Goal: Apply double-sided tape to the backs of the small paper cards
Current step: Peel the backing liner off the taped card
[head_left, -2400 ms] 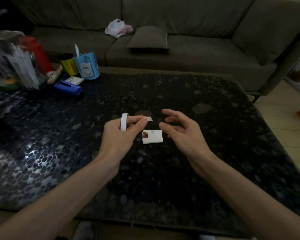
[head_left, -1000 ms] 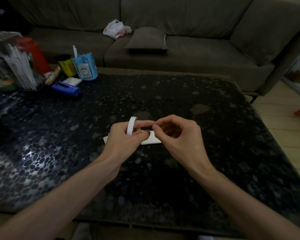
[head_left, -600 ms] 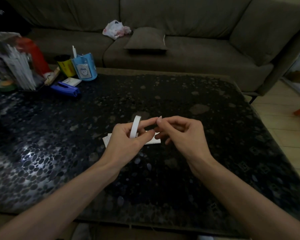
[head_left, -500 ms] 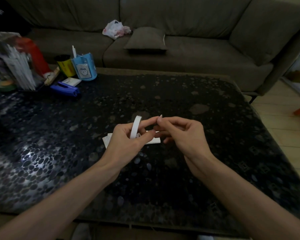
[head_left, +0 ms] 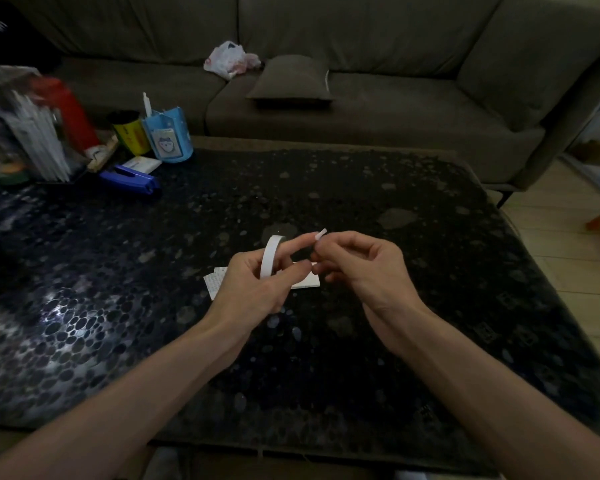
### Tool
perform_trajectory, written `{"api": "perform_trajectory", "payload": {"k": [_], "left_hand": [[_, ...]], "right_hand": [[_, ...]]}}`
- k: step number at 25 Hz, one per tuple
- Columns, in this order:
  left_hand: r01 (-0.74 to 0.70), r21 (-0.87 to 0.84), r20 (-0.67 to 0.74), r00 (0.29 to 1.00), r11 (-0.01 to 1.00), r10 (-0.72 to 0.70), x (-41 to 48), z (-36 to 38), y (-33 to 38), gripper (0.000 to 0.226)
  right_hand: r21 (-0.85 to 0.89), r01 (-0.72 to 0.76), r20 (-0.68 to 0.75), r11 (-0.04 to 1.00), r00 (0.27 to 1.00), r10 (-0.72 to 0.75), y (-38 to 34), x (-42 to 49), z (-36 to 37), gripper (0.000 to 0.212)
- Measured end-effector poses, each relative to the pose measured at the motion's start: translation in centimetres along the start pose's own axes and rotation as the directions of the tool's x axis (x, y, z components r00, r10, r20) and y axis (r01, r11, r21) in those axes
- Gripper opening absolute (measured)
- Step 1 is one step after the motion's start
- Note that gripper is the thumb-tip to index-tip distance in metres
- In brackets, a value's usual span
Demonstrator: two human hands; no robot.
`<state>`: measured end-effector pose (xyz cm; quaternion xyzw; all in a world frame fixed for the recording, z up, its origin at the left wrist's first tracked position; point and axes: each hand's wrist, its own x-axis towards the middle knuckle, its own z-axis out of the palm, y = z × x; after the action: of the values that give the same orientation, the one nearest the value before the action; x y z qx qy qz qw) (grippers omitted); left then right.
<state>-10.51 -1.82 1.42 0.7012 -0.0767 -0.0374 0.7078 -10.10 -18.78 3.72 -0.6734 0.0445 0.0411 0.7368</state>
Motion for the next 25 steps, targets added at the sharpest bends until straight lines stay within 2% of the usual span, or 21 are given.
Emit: {"api": "perform_trajectory", "payload": {"k": [4,9,16,25], "left_hand": [[0.037,-0.048,0.012,0.999,0.998,-0.036,0.0,-0.15,0.11,0.031],[0.001,0.024,0.005,1.0,1.0,-0.001,-0.18,-0.22,0.12,0.033],[-0.053,0.068,0.023,0.998,0.996,0.052,-0.26,-0.23,0.02,0.038],[0.007,-0.064,0.083,0.997,0.998,-0.001,-0.06,-0.36,-0.09,0.036]], "right_hand": [[-0.081,0.037,-0.013,0.996,0.999,-0.038,-0.03,-0.07,0.03,0.007],[-0.127,0.037,-0.015,0.991,0.999,-0.039,0.09,0.14,0.02,0.012],[-0.044,0.045,0.0,0.998,0.999,-0.045,0.12,0.19,-0.23,0.009],[-0.011,0.022,0.031,1.0,0.999,-0.022,0.07,0.31,-0.38,0.009]]}}
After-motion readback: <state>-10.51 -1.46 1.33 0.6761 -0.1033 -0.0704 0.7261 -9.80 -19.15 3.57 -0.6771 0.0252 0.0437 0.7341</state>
